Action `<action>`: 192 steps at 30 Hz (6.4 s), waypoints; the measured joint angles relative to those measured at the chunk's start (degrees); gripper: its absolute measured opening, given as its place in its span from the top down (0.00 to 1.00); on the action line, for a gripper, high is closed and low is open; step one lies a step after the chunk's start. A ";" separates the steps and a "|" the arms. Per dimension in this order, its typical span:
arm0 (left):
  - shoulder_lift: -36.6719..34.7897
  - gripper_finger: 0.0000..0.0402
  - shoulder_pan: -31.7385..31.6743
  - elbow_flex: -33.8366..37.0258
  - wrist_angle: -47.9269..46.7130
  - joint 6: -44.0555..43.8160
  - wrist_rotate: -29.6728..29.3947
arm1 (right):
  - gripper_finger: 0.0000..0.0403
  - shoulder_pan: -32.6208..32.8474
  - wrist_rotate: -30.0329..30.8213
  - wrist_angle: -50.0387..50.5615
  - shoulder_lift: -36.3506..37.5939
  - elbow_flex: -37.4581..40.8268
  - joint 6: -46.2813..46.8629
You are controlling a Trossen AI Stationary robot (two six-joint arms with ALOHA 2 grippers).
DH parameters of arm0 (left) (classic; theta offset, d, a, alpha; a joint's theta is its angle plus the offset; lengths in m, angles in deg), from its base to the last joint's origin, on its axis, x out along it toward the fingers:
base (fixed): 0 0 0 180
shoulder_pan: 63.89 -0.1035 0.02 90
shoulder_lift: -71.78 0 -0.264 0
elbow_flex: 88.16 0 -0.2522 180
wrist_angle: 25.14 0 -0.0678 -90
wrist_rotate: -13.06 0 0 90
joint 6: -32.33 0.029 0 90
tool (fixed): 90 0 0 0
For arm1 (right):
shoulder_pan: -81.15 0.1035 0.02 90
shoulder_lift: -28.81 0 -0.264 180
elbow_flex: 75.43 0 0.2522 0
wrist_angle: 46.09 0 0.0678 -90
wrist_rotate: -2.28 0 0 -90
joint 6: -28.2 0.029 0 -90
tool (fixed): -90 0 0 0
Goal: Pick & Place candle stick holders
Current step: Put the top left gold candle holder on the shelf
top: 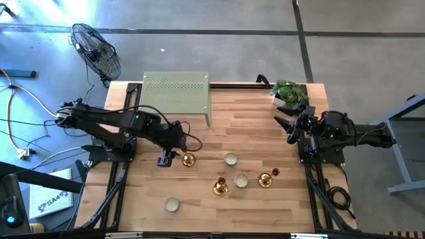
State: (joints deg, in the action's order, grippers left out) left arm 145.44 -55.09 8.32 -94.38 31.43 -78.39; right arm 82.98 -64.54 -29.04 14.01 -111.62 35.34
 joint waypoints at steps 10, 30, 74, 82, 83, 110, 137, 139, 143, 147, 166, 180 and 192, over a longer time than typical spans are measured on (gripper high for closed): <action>0.48 0.49 -0.13 0.02 2.68 0.70 -2.95 | 0.47 0.00 -0.65 0.33 -0.64 0.00 0.32; 5.05 0.49 -0.13 0.13 1.49 0.45 -4.16 | 0.47 0.00 -1.97 1.22 -0.62 0.00 0.32; 4.88 0.92 -0.15 0.04 1.31 -2.99 -5.69 | 0.47 0.00 -2.47 2.00 -0.62 0.00 0.37; 4.88 0.92 -0.15 0.04 -0.91 -12.61 -6.95 | 0.47 -0.01 -2.71 3.17 -0.60 0.00 0.37; 4.88 0.92 -0.15 0.04 -1.97 -13.99 -6.97 | 0.47 0.00 -2.78 3.20 -0.60 0.00 0.37; 4.88 0.43 -0.15 0.04 -3.98 -17.71 -16.20 | 0.47 -0.02 -4.48 3.35 -0.60 0.00 1.90; 5.00 0.39 -0.15 0.07 2.60 -5.34 -16.68 | 0.47 -0.02 -4.23 4.70 -0.60 0.00 1.90; 5.03 0.39 -0.15 0.07 2.56 -5.34 -16.66 | 0.47 0.00 -4.17 4.71 -0.60 0.00 1.88; 5.03 0.39 -0.15 0.07 2.56 -5.34 -16.65 | 0.47 -0.01 -4.22 4.71 -0.60 0.00 1.88; 5.03 0.39 -0.15 0.07 2.56 -5.34 -16.66 | 0.47 -0.02 -4.24 4.71 -0.60 0.00 1.85; 5.06 0.68 -0.15 0.02 1.57 -5.31 -16.18 | 0.47 0.00 -4.26 4.71 -0.60 0.00 1.81; 5.14 0.68 -0.15 -7.11 -2.96 -11.58 -16.05 | 0.47 0.00 -4.02 3.31 -0.62 0.00 1.94; 5.12 0.68 -0.15 -31.50 -19.43 -16.48 -22.52 | 0.47 -0.02 -4.04 -7.38 -0.62 0.00 4.89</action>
State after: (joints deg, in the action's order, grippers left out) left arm 150.55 -55.25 -23.17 -113.81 14.95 -100.91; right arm 82.96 -68.58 -36.42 13.39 -111.62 40.23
